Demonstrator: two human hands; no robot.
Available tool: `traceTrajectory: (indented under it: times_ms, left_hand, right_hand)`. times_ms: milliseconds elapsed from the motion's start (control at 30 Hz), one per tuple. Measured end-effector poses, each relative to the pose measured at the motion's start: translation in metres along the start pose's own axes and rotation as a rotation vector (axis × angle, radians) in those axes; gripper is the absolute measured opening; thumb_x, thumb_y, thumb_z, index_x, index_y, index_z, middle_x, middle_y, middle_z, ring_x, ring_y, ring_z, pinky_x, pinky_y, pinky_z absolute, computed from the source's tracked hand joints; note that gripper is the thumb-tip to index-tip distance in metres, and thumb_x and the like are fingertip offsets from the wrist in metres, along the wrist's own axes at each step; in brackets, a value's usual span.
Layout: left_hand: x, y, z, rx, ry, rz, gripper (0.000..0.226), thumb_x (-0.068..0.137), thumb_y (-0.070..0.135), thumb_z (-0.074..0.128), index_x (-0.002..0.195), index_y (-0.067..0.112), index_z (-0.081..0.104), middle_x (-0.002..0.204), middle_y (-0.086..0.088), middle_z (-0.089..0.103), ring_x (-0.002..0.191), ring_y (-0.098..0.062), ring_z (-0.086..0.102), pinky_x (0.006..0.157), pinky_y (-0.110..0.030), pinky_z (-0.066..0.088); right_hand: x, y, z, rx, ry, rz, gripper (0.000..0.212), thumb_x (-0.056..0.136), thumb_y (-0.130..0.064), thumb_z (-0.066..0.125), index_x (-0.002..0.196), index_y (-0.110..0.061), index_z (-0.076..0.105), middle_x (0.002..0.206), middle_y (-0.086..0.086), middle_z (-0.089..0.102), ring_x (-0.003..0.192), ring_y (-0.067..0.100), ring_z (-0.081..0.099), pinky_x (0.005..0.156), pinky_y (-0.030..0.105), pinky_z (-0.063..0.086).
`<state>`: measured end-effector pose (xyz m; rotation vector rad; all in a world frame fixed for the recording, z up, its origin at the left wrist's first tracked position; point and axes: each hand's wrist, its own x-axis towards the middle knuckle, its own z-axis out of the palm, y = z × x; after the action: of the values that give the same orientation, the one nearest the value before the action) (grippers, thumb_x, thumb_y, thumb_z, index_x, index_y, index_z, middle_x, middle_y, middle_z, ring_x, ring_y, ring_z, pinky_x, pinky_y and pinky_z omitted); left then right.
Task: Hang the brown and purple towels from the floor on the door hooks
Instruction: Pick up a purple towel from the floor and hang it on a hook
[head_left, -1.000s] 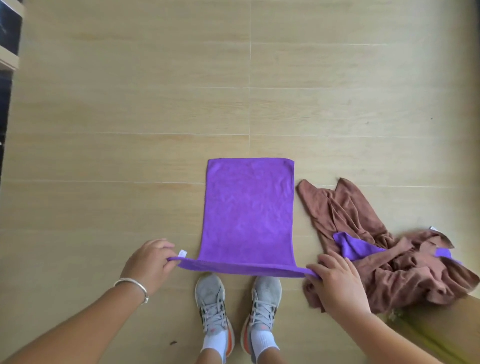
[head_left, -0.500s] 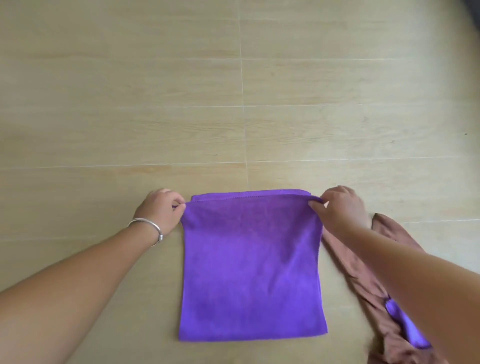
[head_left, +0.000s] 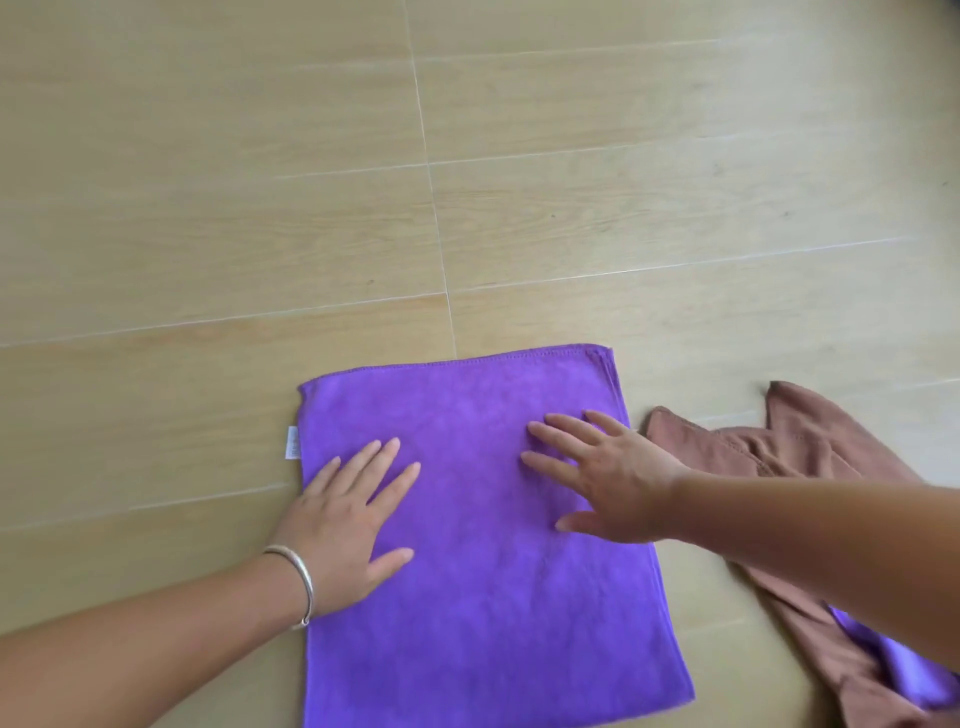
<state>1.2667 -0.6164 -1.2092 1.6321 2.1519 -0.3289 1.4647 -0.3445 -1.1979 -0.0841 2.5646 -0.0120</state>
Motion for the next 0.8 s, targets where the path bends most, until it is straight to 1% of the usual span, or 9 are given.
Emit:
traceTrajectory:
  times_ms: [100, 167, 233, 367, 500, 633, 667, 700, 800]
  left_hand:
    - [0.009, -0.006, -0.001, 0.026, 0.027, -0.013, 0.087, 0.082, 0.067, 0.046, 0.151, 0.031, 0.007, 0.160, -0.004, 0.000, 0.147, -0.023, 0.005, 0.115, -0.049, 0.019]
    - [0.028, -0.019, -0.003, 0.079, 0.026, -0.037, 0.087, 0.087, 0.070, 0.032, 0.145, 0.035, -0.022, 0.155, -0.001, -0.026, 0.144, -0.020, -0.019, 0.117, -0.049, 0.006]
    - [0.052, -0.036, -0.021, 0.154, -0.039, -0.112, 0.080, 0.093, 0.065, 0.024, 0.140, 0.035, -0.033, 0.153, 0.000, -0.034, 0.143, -0.019, -0.025, 0.117, -0.048, 0.003]
    - [0.062, -0.046, -0.048, 0.184, -0.089, -0.184, 0.068, 0.100, 0.050, 0.026, 0.150, 0.030, -0.015, 0.159, -0.003, -0.018, 0.147, -0.019, -0.007, 0.116, -0.046, 0.017]
    - [0.024, -0.017, -0.023, 0.088, -0.077, -0.082, 0.073, 0.095, 0.060, 0.024, 0.149, 0.034, -0.017, 0.158, -0.003, -0.022, 0.146, -0.019, -0.016, 0.116, -0.052, 0.010]
    - [-0.021, 0.008, 0.002, 0.100, -0.077, 0.194, 0.077, 0.081, 0.069, 0.033, 0.148, 0.030, 0.033, 0.156, -0.011, 0.025, 0.143, -0.029, 0.025, 0.100, -0.068, 0.033]
    - [-0.027, 0.011, 0.008, 0.114, -0.086, 0.207, 0.079, 0.080, 0.071, 0.033, 0.146, 0.028, 0.037, 0.155, -0.012, 0.028, 0.142, -0.030, 0.028, 0.098, -0.069, 0.033]
    - [-0.030, 0.013, 0.013, 0.132, -0.109, 0.215, 0.081, 0.080, 0.072, 0.031, 0.149, 0.029, 0.031, 0.157, -0.012, 0.022, 0.144, -0.031, 0.021, 0.100, -0.071, 0.028]
    - [-0.021, 0.004, 0.025, 0.169, -0.091, 0.238, 0.084, 0.083, 0.078, 0.014, 0.147, 0.037, -0.021, 0.155, -0.006, -0.030, 0.142, -0.028, -0.027, 0.106, -0.071, -0.008]
  right_hand:
    - [0.010, 0.005, 0.005, 0.079, 0.051, 0.100, 0.077, 0.089, -0.073, 0.019, 0.152, -0.036, -0.004, 0.162, -0.002, -0.010, 0.148, 0.018, -0.010, 0.120, 0.045, 0.001]
    - [0.024, 0.020, -0.004, 0.086, 0.075, 0.140, 0.075, 0.089, -0.072, 0.020, 0.152, -0.038, -0.004, 0.162, -0.004, -0.010, 0.147, 0.016, -0.010, 0.120, 0.044, 0.001]
    - [0.043, 0.036, -0.022, 0.064, 0.064, 0.196, 0.076, 0.090, -0.071, 0.026, 0.152, -0.038, -0.004, 0.162, -0.004, -0.010, 0.148, 0.016, -0.008, 0.120, 0.044, 0.002]
    - [0.076, 0.035, -0.052, 0.082, 0.047, 0.309, 0.074, 0.094, -0.058, 0.039, 0.153, -0.032, 0.003, 0.162, 0.001, -0.003, 0.148, 0.019, -0.002, 0.120, 0.043, 0.007]
    - [0.055, -0.008, -0.029, 0.261, 0.147, 0.188, 0.067, 0.095, -0.049, 0.044, 0.152, -0.032, 0.015, 0.162, 0.001, 0.003, 0.148, 0.017, 0.002, 0.119, 0.035, 0.008]
    - [0.006, -0.044, 0.023, 0.118, 0.245, 0.003, 0.066, 0.091, -0.058, 0.044, 0.148, -0.027, 0.035, 0.157, 0.009, 0.026, 0.145, 0.026, 0.024, 0.115, 0.051, 0.020]
    - [-0.002, -0.048, 0.032, 0.103, 0.262, -0.032, 0.066, 0.090, -0.058, 0.045, 0.147, -0.026, 0.037, 0.156, 0.009, 0.028, 0.144, 0.028, 0.027, 0.112, 0.052, 0.022]
    - [-0.007, -0.049, 0.038, 0.083, 0.274, -0.057, 0.066, 0.091, -0.059, 0.045, 0.147, -0.026, 0.037, 0.156, 0.009, 0.029, 0.143, 0.028, 0.029, 0.112, 0.052, 0.022]
    - [0.001, -0.035, 0.033, 0.043, 0.239, -0.115, 0.068, 0.092, -0.064, 0.038, 0.149, -0.026, 0.035, 0.156, 0.008, 0.028, 0.143, 0.028, 0.028, 0.112, 0.052, 0.022]
